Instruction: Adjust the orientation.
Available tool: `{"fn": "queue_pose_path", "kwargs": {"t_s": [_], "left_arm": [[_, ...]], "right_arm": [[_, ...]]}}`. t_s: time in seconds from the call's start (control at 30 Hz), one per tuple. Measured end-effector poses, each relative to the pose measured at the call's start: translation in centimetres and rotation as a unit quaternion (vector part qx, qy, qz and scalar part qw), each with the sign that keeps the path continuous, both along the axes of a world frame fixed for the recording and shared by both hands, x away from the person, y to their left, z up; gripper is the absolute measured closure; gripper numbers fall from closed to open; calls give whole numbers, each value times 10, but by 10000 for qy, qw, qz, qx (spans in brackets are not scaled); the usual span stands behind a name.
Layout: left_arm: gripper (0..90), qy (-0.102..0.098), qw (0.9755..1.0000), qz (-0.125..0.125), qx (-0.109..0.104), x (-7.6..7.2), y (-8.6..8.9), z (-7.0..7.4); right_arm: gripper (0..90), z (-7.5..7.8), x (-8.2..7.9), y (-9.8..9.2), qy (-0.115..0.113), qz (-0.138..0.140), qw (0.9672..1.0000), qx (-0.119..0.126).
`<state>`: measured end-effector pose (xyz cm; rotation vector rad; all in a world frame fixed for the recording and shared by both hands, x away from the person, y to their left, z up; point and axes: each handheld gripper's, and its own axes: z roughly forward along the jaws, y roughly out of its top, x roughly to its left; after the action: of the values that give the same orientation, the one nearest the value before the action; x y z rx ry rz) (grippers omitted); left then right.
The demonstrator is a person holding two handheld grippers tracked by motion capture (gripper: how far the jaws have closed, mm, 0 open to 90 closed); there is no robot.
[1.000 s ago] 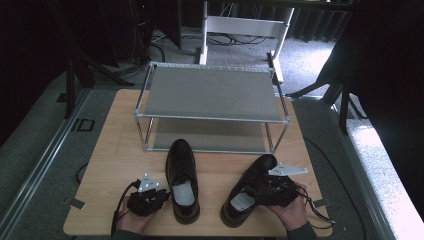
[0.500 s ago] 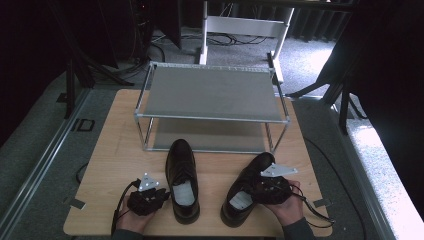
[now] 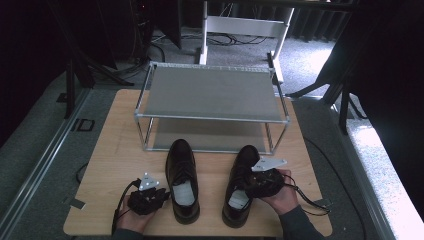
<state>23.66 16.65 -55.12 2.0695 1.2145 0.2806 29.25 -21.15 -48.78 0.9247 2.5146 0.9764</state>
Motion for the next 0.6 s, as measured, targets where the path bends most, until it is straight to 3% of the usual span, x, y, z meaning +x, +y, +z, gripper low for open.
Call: {"fn": "queue_pose_path", "kwargs": {"t_s": [0.13, 0.2, 0.27, 0.4, 0.53, 0.6], "left_arm": [[735, 14, 10000, 1, 10, 0, 0, 0], [731, 16, 10000, 1, 10, 0, 0, 0], [728, 13, 10000, 9, 19, 1, 0, 0], [727, 11, 10000, 17, 24, 2, 2, 0], [726, 17, 10000, 79, 12, 4, 3, 1], [726, 15, 10000, 81, -12, 5, 4, 1]], "right_arm": [[199, -2, -3, -7, 107, -470, 9988, -38], [194, -2, -3, -7, 162, -555, 9983, -29], [210, -2, -7, -6, 213, -784, 9964, -234], [257, 4, -12, -14, 189, -894, 9950, -392], [330, 8, -14, -24, 239, -928, 9947, -362], [470, 9, -14, -28, 208, -946, 9946, -380]]}}
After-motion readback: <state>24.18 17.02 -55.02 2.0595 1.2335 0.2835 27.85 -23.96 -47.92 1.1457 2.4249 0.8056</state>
